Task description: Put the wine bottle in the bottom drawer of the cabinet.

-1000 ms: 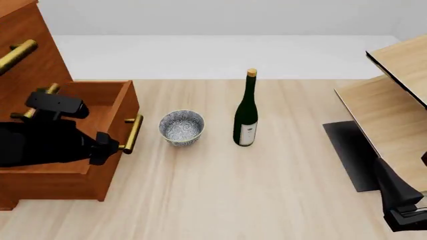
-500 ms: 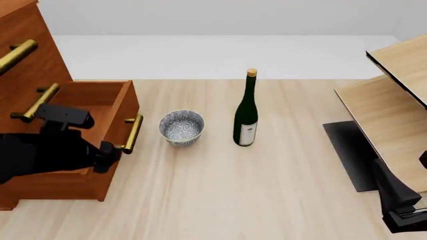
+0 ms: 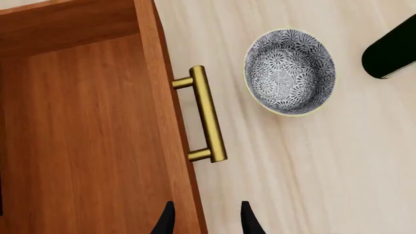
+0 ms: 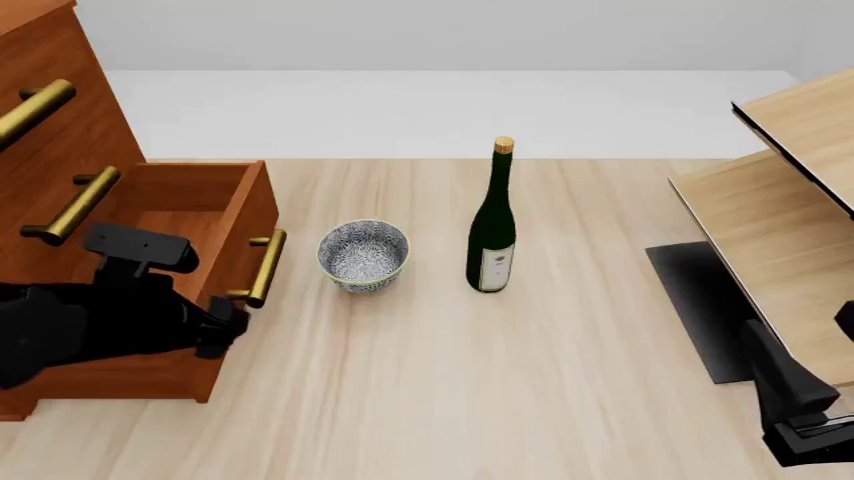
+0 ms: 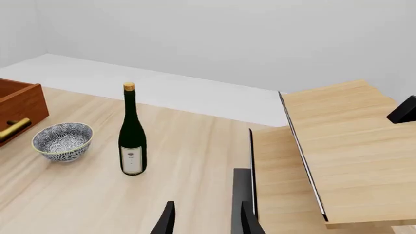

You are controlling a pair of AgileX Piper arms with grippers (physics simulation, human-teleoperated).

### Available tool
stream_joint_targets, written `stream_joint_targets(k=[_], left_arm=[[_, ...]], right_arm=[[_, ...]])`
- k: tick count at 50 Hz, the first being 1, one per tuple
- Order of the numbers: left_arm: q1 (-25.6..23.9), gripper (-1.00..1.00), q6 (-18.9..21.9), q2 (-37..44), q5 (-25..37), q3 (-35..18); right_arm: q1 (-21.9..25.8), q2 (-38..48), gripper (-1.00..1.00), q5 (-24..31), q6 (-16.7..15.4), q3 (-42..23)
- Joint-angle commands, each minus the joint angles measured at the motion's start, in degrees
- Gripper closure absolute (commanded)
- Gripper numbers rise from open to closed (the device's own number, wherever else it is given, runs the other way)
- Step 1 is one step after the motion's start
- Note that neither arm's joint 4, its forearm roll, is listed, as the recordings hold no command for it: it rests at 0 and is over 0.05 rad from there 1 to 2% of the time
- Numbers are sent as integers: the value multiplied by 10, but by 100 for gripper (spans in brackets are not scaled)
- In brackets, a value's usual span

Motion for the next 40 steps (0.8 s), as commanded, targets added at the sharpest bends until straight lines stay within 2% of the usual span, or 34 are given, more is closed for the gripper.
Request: stream_joint_targets(k=[1, 12, 40], left_arm=[[-13, -100, -6, 10, -9, 1], [-30, -100, -13, 9, -21, 17], [-85, -100, -40, 21, -35, 15]], right_arm=[[1, 1, -100, 0, 0, 0], [6, 6, -100, -4, 0, 0], [8, 6, -100, -2, -1, 0]])
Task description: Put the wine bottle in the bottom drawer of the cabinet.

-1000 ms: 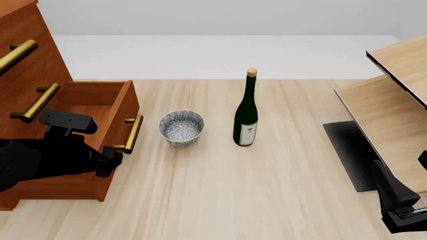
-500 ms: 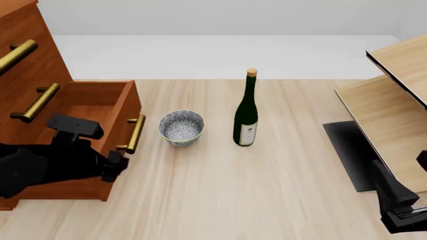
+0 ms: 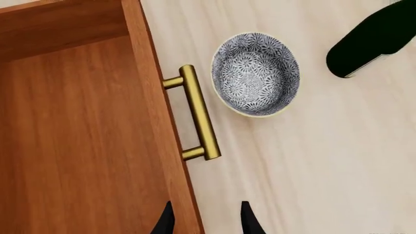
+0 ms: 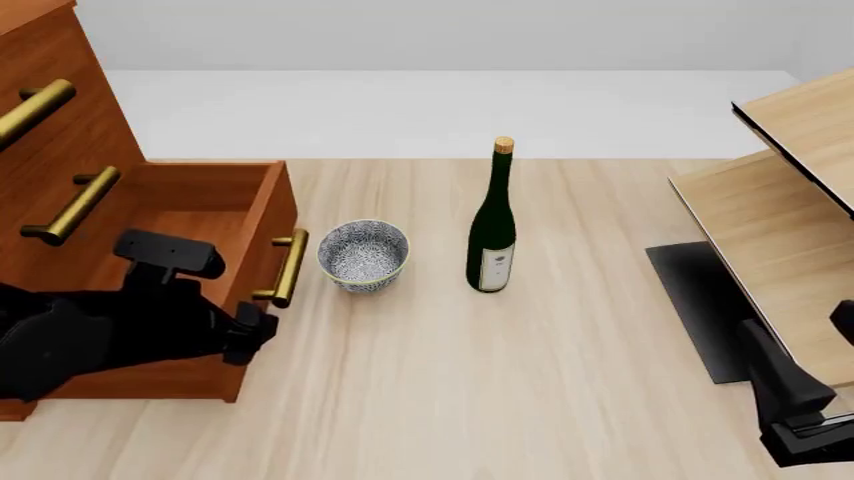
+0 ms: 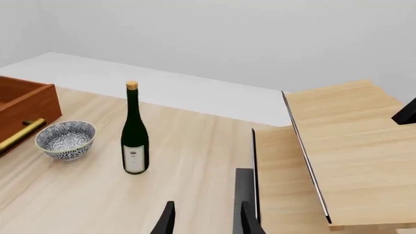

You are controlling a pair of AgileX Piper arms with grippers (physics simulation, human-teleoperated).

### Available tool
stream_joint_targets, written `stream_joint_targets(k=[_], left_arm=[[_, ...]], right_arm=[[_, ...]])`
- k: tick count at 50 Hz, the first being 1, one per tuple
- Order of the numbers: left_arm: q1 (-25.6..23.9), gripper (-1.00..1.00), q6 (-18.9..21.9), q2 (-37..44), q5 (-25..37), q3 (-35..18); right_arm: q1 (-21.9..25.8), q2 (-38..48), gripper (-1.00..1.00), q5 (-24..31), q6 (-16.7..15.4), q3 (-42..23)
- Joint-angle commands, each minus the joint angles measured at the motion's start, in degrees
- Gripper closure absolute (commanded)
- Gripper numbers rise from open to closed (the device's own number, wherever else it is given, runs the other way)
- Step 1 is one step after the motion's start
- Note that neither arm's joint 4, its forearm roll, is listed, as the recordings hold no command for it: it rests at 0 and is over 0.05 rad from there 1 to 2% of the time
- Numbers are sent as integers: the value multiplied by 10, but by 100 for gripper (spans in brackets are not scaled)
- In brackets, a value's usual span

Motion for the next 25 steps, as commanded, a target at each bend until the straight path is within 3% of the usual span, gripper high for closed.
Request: stream_joint_targets(k=[1, 25], left_arm=[[-25, -100, -4, 10, -4, 10], [-60, -100, -19, 5, -10, 15]], right_arm=[[2, -1, -100, 2, -1, 0], [7, -3, -100, 7, -1, 0]])
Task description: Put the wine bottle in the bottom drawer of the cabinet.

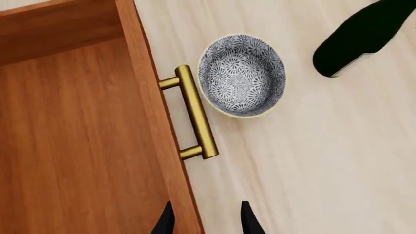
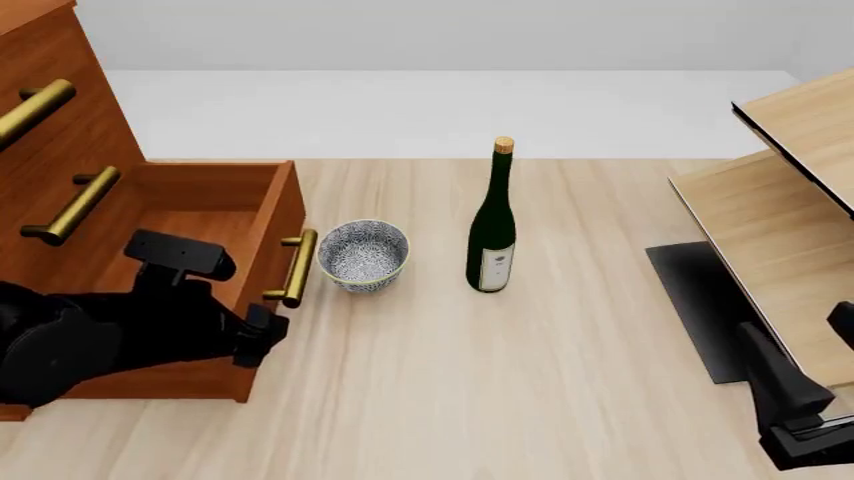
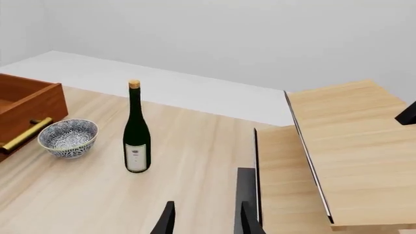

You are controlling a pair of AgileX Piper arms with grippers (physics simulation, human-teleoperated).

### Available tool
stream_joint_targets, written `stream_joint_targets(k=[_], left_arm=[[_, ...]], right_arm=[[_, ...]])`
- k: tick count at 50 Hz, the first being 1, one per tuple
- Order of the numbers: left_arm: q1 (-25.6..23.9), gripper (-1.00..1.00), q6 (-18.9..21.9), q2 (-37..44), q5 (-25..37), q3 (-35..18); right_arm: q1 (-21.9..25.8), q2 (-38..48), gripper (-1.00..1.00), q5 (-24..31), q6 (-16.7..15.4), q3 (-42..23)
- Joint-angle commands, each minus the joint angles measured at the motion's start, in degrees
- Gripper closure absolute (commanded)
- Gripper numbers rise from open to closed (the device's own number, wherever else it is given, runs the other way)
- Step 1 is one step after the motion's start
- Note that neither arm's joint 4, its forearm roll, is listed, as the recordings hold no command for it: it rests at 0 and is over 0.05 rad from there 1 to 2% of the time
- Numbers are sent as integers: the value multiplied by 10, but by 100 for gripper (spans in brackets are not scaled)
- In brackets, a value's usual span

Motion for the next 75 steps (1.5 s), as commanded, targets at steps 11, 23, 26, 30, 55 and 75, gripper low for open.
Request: stream_joint_targets(k=[11, 23, 26, 30, 55, 75], left_arm=[[-48, -100, 14, -22, 23, 10], [-39, -100, 46, -115, 124, -24], [-35, -100, 52, -149, 168, -51], [-33, -100, 63, -179, 218, -87], [-75, -100, 83, -165, 263, -239], [-124, -100, 52, -65, 152, -289]], right_arm=[[5, -3, -100, 5, 0, 0], [9, 6, -100, -2, -1, 0], [10, 1, -100, 2, 0, 0], [11, 1, -100, 2, 0, 0], [17, 11, -100, -7, 1, 0], [18, 10, -100, -1, 2, 0]])
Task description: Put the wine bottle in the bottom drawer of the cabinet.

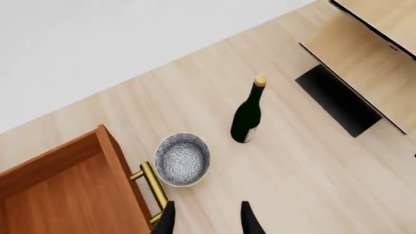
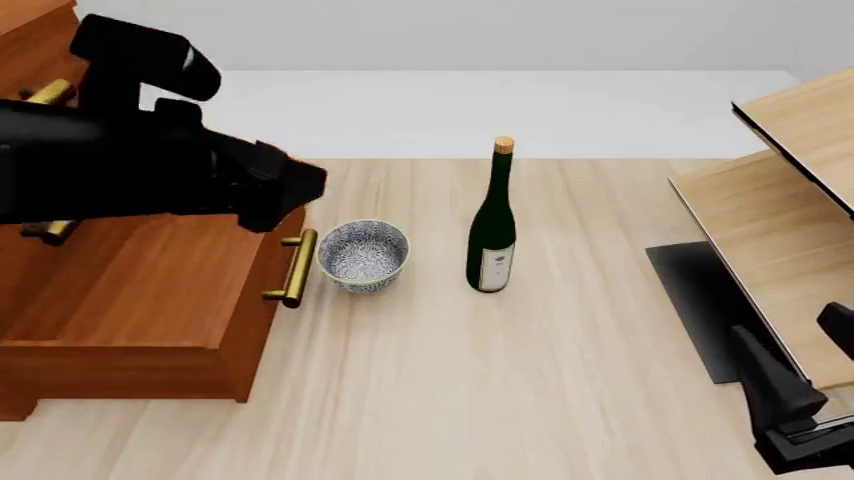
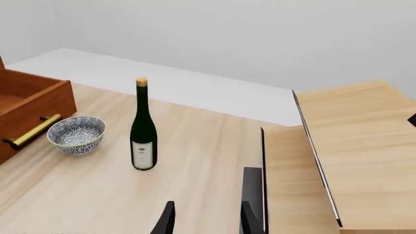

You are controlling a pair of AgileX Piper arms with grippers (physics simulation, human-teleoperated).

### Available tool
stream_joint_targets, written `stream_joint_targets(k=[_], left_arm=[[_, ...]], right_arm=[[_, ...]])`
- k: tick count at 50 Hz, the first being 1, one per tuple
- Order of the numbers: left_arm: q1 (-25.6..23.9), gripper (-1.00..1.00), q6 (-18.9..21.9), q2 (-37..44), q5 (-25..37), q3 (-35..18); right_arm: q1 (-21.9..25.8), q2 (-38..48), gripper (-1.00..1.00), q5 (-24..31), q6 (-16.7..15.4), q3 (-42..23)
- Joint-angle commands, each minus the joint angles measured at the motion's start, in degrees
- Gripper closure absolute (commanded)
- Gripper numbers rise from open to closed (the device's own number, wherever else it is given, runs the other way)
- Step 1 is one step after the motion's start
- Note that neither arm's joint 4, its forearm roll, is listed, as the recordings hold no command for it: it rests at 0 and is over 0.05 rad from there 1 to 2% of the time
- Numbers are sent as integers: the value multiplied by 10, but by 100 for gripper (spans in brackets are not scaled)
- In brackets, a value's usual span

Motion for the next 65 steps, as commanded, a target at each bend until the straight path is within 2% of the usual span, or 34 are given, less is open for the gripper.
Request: stream_joint_targets(k=[1, 10, 13, 20, 42, 56, 65], left_arm=[[-19, -100, -3, 53, -53, -38], [-36, -100, 37, 81, -99, -51], [-36, -100, 31, 103, -104, -63], [-42, -100, 49, 131, -127, -74], [-53, -100, 60, 206, -179, -109], [-72, -100, 76, 266, -196, -151], [-84, -100, 72, 303, -201, -185]], right_arm=[[1, 3, -100, 0, 0, 0], [3, 5, -100, 1, -1, 0], [4, 8, -100, -1, 0, 0], [4, 9, -100, -2, 0, 0], [3, 0, -100, 11, 2, 0], [3, -7, -100, 22, 4, 0], [2, -10, -100, 28, 6, 0]])
